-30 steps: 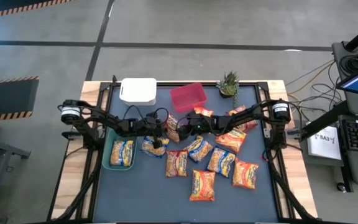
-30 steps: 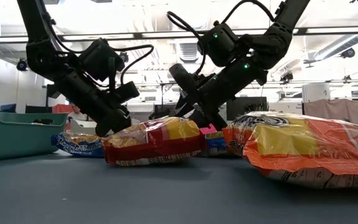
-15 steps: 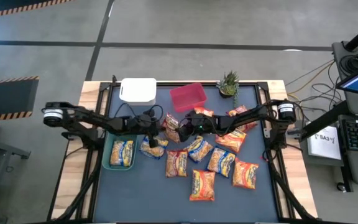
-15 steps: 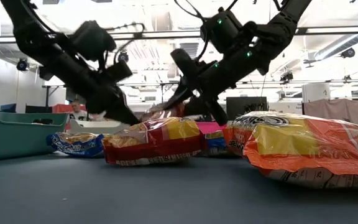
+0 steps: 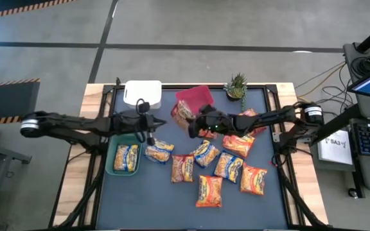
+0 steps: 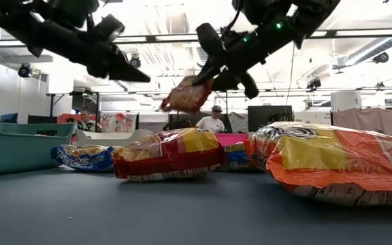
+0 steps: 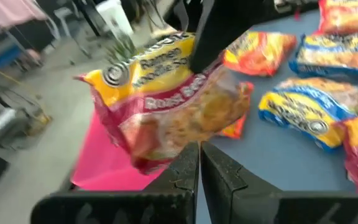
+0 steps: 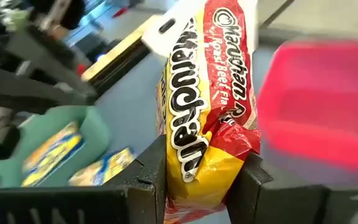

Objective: Sort Maruchan noodles
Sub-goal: Put the red noodle pack into the red bin

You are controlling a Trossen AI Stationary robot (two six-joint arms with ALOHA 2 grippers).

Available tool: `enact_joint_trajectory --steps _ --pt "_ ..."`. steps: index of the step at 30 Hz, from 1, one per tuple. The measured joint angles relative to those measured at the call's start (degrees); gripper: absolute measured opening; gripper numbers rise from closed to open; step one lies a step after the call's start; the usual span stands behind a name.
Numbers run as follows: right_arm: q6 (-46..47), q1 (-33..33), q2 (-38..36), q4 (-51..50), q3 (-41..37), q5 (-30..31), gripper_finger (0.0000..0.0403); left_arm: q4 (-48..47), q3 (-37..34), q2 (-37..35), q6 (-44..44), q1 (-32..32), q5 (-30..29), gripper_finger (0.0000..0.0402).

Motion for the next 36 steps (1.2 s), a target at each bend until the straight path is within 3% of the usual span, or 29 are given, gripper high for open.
enact_joint_trajectory --steps 6,11,17,36 --pt "-5.01 -1.11 0.48 -9.62 6.52 10.06 0.0099 0.42 0.11 -5.06 2.25 0.07 -1.55 0.0000" --pt "-5.67 -2.75 3.61 -21.21 14.40 15.34 0.0099 0.45 0.13 -8.01 3.17 0.09 -8.99 0.0000" --pt "-5.66 -5.26 8.33 -26.10 21.29 16.43 0.0099 -3.47 0.13 -10.68 2.49 0.13 -15.97 0.0000" --pt "-2.38 -7.56 18.83 -28.91 26.55 18.53 0.0099 -9.52 0.11 -13.37 0.98 0.11 -16.17 0.0000"
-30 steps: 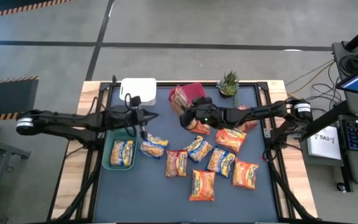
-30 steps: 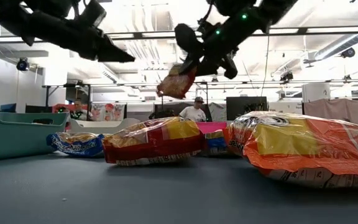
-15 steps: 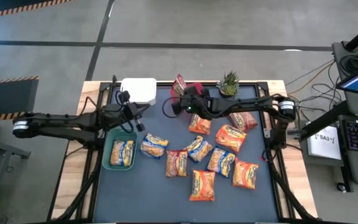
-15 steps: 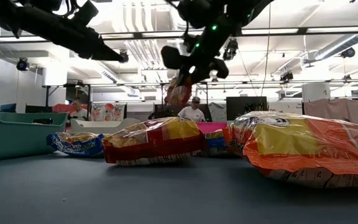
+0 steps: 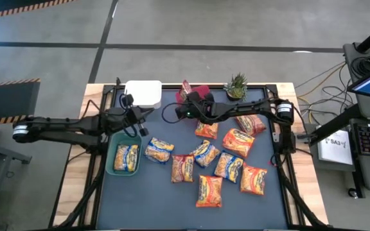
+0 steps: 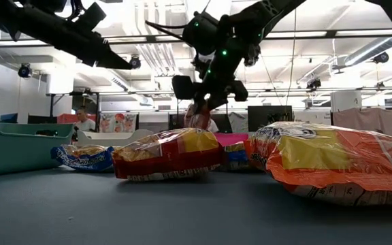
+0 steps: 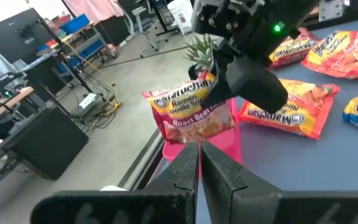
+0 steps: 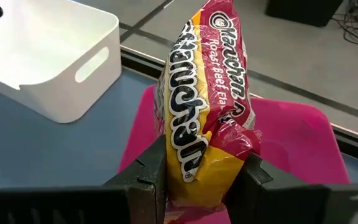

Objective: Sort Maruchan noodles
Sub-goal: Put the red noodle pack into the red bin

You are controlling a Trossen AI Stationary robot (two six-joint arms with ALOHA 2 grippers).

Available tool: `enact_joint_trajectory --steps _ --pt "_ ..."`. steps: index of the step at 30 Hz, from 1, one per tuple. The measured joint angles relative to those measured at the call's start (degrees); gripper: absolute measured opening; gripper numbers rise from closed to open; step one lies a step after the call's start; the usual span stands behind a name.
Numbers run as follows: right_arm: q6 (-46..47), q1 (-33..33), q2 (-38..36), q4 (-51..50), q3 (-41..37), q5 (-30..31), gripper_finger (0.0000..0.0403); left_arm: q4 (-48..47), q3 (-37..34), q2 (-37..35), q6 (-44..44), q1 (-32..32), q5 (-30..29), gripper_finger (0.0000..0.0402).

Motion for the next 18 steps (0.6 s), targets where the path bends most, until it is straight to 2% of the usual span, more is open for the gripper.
enact_joint_trajectory --steps 11,18 --pt "-0.50 -0.09 1.52 0.42 -0.09 1.15 0.0103 0.18 0.00 0.55 -0.15 0.00 0.02 0.0000" --pt "-0.49 -0.09 4.64 2.19 -0.09 0.76 0.0145 0.34 0.00 0.62 -0.21 0.00 0.04 0.0000"
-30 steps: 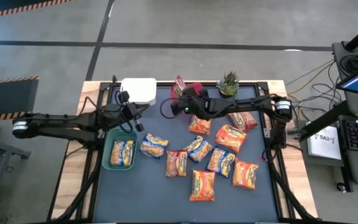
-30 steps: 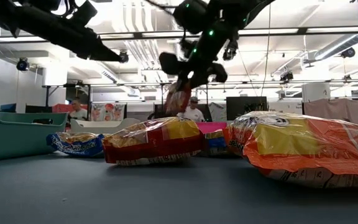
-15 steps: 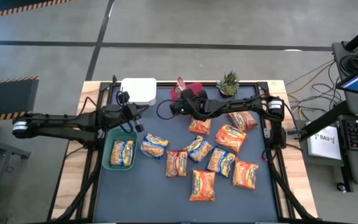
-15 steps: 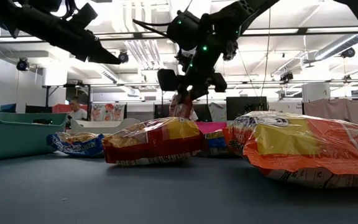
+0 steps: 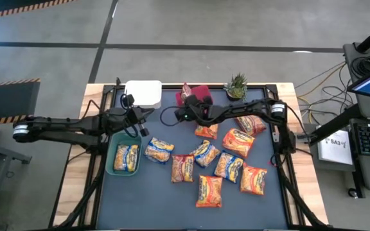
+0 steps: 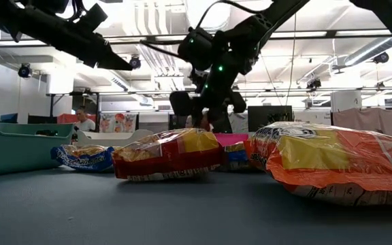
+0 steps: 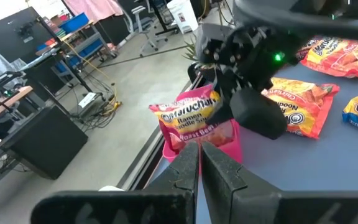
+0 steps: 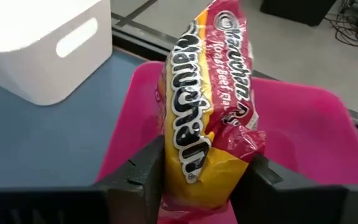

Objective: Sort Maruchan noodles
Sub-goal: Put the red noodle pack into the red bin, then put the orange noodle pack into the white bin

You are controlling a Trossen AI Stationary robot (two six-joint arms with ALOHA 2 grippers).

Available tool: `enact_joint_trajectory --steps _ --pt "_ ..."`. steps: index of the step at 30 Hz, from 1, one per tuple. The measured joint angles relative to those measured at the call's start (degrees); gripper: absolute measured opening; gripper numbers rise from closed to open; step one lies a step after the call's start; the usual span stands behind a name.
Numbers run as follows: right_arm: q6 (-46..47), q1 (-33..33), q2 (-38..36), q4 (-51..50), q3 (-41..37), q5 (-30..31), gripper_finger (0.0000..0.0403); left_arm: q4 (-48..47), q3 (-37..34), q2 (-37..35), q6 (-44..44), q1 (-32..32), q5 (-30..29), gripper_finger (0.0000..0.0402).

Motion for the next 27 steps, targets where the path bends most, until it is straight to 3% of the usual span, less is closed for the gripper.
enact_joint_trajectory --steps 5,10,13,22,27 --pt "-0.15 0.00 0.14 0.18 -0.02 -0.63 0.0183 0.05 0.00 0.15 -0.18 0.00 0.00 0.0000" --pt "-3.20 0.00 0.13 2.81 -0.02 -6.41 0.0204 0.27 0.00 1.05 -0.18 0.00 0.00 0.0000" --pt "-5.26 0.00 0.14 4.99 -0.02 -9.90 0.0206 0.63 -0.02 1.67 -0.16 0.00 0.02 0.0000" --pt "-6.75 0.22 -0.77 5.00 0.77 -10.10 0.0203 1.52 -0.02 2.69 -0.16 0.00 0.04 0.0000" --pt "-8.68 2.23 -5.63 0.60 1.75 -10.57 0.0203 1.56 -0.02 3.43 -0.35 0.00 0.12 0.0000"
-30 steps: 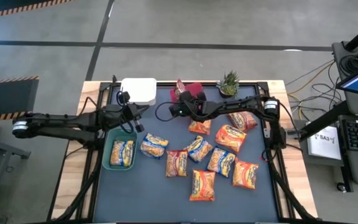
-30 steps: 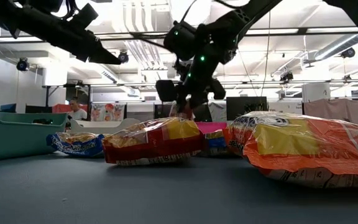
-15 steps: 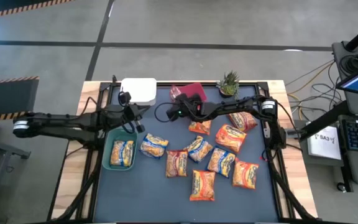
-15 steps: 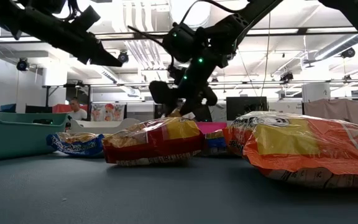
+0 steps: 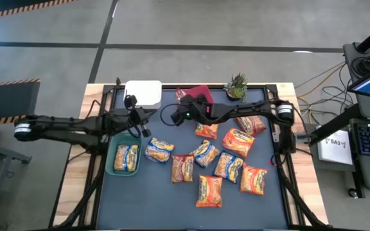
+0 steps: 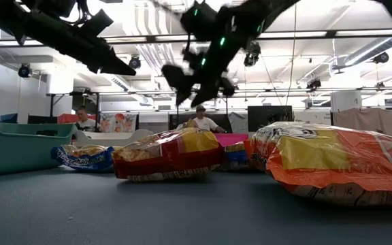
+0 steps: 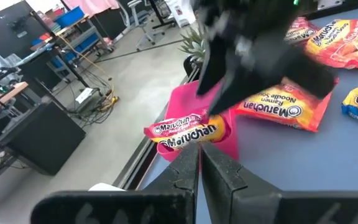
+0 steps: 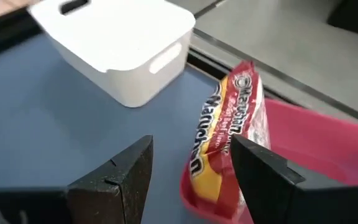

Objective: Sort Maruchan noodles
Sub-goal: Put the orange noodle pack into the white bin

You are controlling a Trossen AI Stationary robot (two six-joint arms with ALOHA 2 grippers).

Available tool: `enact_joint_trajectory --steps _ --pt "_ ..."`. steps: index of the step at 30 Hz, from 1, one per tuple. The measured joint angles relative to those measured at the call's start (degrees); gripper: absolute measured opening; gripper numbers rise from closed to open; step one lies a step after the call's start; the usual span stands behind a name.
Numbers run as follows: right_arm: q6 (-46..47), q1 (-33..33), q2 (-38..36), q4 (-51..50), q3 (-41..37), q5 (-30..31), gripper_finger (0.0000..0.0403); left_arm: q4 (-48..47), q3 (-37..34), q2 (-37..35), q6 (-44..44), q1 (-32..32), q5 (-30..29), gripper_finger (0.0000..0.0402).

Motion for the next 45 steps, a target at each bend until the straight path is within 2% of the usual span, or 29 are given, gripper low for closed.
enact_joint_trajectory --steps 3,9,14,20,26,31,36,40,45 --pt "-1.01 2.10 -4.16 -4.49 0.00 0.07 0.0203 -0.15 0.00 0.75 -0.31 0.00 0.82 0.0000" --pt "-0.81 7.76 -11.53 -14.97 -0.90 -0.12 0.0203 -0.11 0.01 3.22 -1.96 -0.11 7.40 0.0000" --pt "2.64 12.62 -15.64 -18.92 -4.54 -0.61 0.0203 -2.47 2.70 7.18 -7.43 -0.17 9.56 0.0000" --pt "10.42 15.40 -19.25 -22.21 -10.47 -1.92 0.0203 -4.46 6.23 13.13 -10.05 -0.31 18.72 0.0000" --pt "18.97 14.96 -21.26 -23.16 -17.35 -4.82 0.0203 -4.48 8.87 17.94 -12.61 -0.48 19.53 0.0000" --pt "27.24 12.52 -22.67 -23.64 -23.46 -4.60 0.0203 -5.19 10.55 20.55 -14.24 -1.07 19.57 0.0000" --pt "31.78 9.00 -24.36 -22.66 -29.36 -4.41 0.0201 -4.91 11.74 21.98 -14.30 -1.64 19.55 0.0000" --pt "31.67 6.77 -24.37 -17.91 -33.30 -4.30 0.0182 -4.65 12.04 22.04 -14.52 -1.66 19.53 0.0000" --pt "29.98 4.36 -24.37 -9.17 -37.90 -4.30 0.0137 -4.52 12.02 21.74 -14.67 -1.66 19.48 0.0000"
